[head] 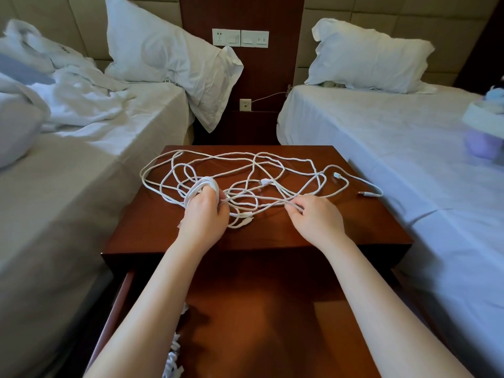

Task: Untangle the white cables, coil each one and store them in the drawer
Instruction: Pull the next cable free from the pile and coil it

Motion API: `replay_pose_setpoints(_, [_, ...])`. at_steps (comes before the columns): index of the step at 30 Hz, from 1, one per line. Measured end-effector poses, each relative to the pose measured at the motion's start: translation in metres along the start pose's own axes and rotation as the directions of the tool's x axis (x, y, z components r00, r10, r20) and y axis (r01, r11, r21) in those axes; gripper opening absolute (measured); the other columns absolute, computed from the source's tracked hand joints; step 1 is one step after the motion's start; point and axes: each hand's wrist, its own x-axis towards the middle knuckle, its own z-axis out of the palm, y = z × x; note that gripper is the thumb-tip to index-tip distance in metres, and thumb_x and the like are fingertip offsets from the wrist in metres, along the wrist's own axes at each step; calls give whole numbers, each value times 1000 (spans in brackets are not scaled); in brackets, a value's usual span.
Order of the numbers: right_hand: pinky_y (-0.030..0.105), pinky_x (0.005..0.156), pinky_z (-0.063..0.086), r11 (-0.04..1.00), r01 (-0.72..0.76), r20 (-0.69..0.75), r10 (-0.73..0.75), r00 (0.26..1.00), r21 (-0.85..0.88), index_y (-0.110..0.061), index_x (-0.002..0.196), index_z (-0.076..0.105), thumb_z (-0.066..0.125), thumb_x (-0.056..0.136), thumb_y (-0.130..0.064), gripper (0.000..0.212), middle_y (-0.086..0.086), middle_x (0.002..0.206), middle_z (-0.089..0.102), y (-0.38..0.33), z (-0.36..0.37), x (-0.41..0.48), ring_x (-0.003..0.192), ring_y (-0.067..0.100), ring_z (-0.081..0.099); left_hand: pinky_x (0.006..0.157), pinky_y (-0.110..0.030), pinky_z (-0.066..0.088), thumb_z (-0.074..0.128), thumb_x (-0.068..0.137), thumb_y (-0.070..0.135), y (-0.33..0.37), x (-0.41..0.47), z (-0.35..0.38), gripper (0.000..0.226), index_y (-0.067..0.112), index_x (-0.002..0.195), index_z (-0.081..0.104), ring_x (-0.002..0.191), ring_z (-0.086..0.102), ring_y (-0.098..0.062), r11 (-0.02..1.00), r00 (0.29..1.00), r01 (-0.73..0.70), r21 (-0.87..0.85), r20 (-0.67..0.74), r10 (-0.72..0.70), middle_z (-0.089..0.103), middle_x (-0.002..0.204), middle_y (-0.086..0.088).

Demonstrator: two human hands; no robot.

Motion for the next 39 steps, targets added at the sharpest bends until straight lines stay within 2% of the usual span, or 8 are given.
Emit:
replay_pose_setpoints(5, [32, 88, 50, 993, -61, 137, 74, 988, -97, -30, 143, 45, 42, 101, -36, 42, -2, 137, 56, -10, -5, 2, 123, 21, 54, 52, -24, 44, 48, 97, 14, 3, 1, -1, 12, 12, 85, 49, 65, 56, -13, 1000, 1000, 8, -28, 23, -8, 55, 75, -1])
replay_pose_setpoints(10, [34, 85, 48, 989, -107, 211, 127, 969, -105, -35, 154, 11, 40, 103, -35, 59, 3, 134, 57, -19, -15, 7, 120, 26, 55, 55, -29, 45, 47, 97, 15, 9, 2, -6, 18, 9, 81, 51, 63, 56, -19, 999, 999, 32, -40, 38, -31, 56, 71, -5])
replay_pose_setpoints(15, [39, 94, 45, 987, -152, 221, 158, 962, -41, -30, 149, 32, 31, 104, -41, 47, 3, 141, 52, -16, -21, 10, 125, 28, 51, 50, -24, 33, 45, 99, 17, 23, 3, -6, 35, 18, 66, 32, 56, 42, -11, 1000, 998, 27, -6, 61, -27, 44, 65, 0])
replay_pose_setpoints(19, [31, 71, 42, 981, -192, 156, 186, 970, 23, -20, 110, 64, 25, 104, -39, 43, 1, 97, 67, -8, -24, 8, 89, 20, 59, 49, -21, 28, 43, 100, 19, 39, 6, -3, 34, 20, 67, 33, 55, 39, -8, 999, 996, 35, 14, 76, -36, 43, 65, 1])
replay_pose_setpoints(21, [29, 63, 39, 973, -227, 107, 222, 969, 37, -18, 102, 59, 27, 104, -38, 37, -2, 89, 63, -3, -28, 4, 91, 23, 62, 49, -20, 29, 42, 101, 21, 48, 7, 1, 31, 18, 70, 37, 56, 42, -8, 998, 995, 49, 34, 83, -52, 45, 66, 2])
replay_pose_setpoints(26, [28, 73, 43, 942, -336, 91, 335, 938, -6, -19, 123, 58, 48, 99, -38, 32, 1, 120, 62, 9, -30, -3, 107, 22, 59, 51, -20, 28, 42, 100, 19, 66, 3, 17, 27, 15, 75, 37, 59, 40, -9, 999, 989, 28, 45, 145, -34, 41, 68, 4])
replay_pose_setpoints(30, [28, 67, 44, 910, -413, 107, 413, 904, -27, -19, 108, 63, 61, 94, -33, 20, 1, 108, 64, 11, -27, -3, 92, 19, 58, 64, -24, 33, 44, 98, 15, 72, -1, 27, 34, 19, 67, 32, 67, 42, -12, 996, 982, 0, 86, 190, -16, 40, 71, 4])
replay_pose_setpoints(39, [9, 59, 32, 890, -188, -99, 249, 963, 416, -18, 112, 61, 56, 97, -28, 19, -5, 110, 63, 15, -39, -9, 92, 6, 52, 51, -18, 28, 43, 100, 18, 77, -4, 34, 28, 16, 72, 41, 62, 42, -9, 997, 972, 32, 77, 228, -49, 43, 70, 3])
